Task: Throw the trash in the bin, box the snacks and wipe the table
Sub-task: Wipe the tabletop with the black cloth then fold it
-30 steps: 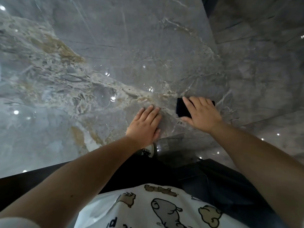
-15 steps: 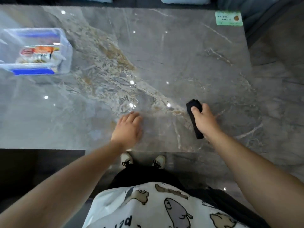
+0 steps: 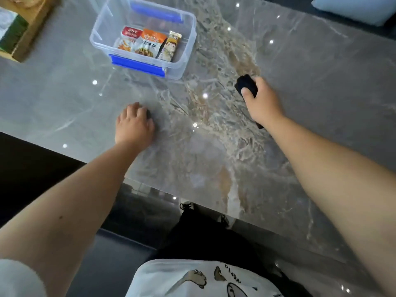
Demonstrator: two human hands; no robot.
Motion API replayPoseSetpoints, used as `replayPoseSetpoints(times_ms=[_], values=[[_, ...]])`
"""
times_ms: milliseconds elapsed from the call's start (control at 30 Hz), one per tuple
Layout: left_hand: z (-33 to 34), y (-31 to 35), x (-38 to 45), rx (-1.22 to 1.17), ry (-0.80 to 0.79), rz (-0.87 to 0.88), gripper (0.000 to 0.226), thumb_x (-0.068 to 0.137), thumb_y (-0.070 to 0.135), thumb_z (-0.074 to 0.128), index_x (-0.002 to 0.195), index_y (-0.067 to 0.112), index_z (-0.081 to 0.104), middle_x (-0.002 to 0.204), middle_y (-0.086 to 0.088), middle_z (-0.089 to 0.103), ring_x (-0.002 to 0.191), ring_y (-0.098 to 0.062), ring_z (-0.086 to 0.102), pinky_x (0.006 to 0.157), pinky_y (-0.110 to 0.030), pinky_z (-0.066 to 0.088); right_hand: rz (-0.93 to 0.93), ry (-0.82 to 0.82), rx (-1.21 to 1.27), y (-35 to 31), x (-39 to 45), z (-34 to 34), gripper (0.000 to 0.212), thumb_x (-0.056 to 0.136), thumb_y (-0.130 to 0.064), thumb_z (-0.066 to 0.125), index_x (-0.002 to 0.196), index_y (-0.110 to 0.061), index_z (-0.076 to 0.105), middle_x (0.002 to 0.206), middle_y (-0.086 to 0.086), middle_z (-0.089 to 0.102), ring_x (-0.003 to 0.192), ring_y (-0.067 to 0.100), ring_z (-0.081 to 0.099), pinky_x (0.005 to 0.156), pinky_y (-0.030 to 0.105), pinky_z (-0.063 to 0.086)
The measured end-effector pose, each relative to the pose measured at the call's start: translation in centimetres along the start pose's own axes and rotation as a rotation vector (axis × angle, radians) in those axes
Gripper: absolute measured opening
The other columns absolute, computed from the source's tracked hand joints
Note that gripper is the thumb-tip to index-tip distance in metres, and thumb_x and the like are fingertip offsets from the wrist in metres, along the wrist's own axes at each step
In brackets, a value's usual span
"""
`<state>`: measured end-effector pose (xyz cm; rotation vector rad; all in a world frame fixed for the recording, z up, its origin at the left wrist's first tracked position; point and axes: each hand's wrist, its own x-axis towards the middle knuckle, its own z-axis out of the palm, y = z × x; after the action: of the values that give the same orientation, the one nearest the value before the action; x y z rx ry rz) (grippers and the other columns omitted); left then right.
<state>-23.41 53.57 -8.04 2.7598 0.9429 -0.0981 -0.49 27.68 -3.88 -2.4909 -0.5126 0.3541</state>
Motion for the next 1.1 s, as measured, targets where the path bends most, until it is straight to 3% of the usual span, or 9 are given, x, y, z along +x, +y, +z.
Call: replayPoseSetpoints(times_ms=[167,300,400,500,633,1100], values=[[1.6,-2.1,0.9,-0.016,0.144,0.055,0.044,0.089,0.034,0.045,0.127,0.012,0.052,0.138,-0.012,0.048,0.131,-0.034,0.038,0.106,-0.048,0.028,-0.22,0.083,-0.236,-2.8,7.8,3.5,0.043,0.091,-0.044,0.044,0.125,-0.018,0.046,0.125,0.013,0.051,0.108,0.036,0.052,0.082,0.042,0.043],[2.2,-2.4,1.1,-0.036,0.147,0.053,0.051,0.09,0.036,0.042,0.137,0.013,0.046,0.145,-0.011,0.043,0.139,-0.031,0.03,0.114,-0.046,0.019,-0.273,0.048,-0.445,-3.6,11.6,6.0,0.042,0.092,-0.044,0.044,0.127,-0.021,0.044,0.127,0.013,0.047,0.112,0.038,0.048,0.085,0.05,0.044],[2.2,-2.4,1.3,-0.025,0.119,0.051,0.055,0.092,0.037,0.038,0.142,0.013,0.04,0.152,-0.01,0.036,0.143,-0.028,0.023,0.117,-0.044,0.013,-0.325,0.03,-0.502,-4.0,12.6,7.3,0.046,0.095,-0.04,0.043,0.134,-0.016,0.042,0.135,0.012,0.045,0.123,0.036,0.04,0.1,0.047,0.033],[2.2,-2.4,1.2,-0.016,0.11,0.054,0.056,0.092,0.037,0.038,0.143,0.013,0.039,0.154,-0.009,0.033,0.144,-0.028,0.02,0.118,-0.045,0.012,-0.314,-0.038,-0.499,-4.3,12.2,8.2,0.053,0.1,-0.037,0.035,0.147,-0.013,0.025,0.154,0.008,0.026,0.14,0.031,0.022,0.113,0.047,0.019],[2.4,-2.3,1.2,-0.017,0.118,0.055,0.057,0.091,0.037,0.039,0.143,0.013,0.039,0.153,-0.009,0.034,0.144,-0.028,0.021,0.117,-0.046,0.014,-0.383,-0.127,-0.551,-4.5,9.9,8.6,0.056,0.102,-0.036,0.029,0.15,-0.01,0.016,0.159,0.012,0.013,0.145,0.027,0.011,0.118,0.044,0.009],[2.8,-2.4,1.3,-0.029,0.123,0.068,0.057,0.091,0.039,0.033,0.142,0.014,0.037,0.155,-0.009,0.03,0.145,-0.027,0.017,0.118,-0.045,0.009,-0.601,-0.259,-0.582,-5.8,-9.1,13.1,0.057,0.099,-0.038,0.034,0.147,-0.008,0.026,0.156,0.01,0.024,0.144,0.026,0.019,0.117,0.041,0.008]])
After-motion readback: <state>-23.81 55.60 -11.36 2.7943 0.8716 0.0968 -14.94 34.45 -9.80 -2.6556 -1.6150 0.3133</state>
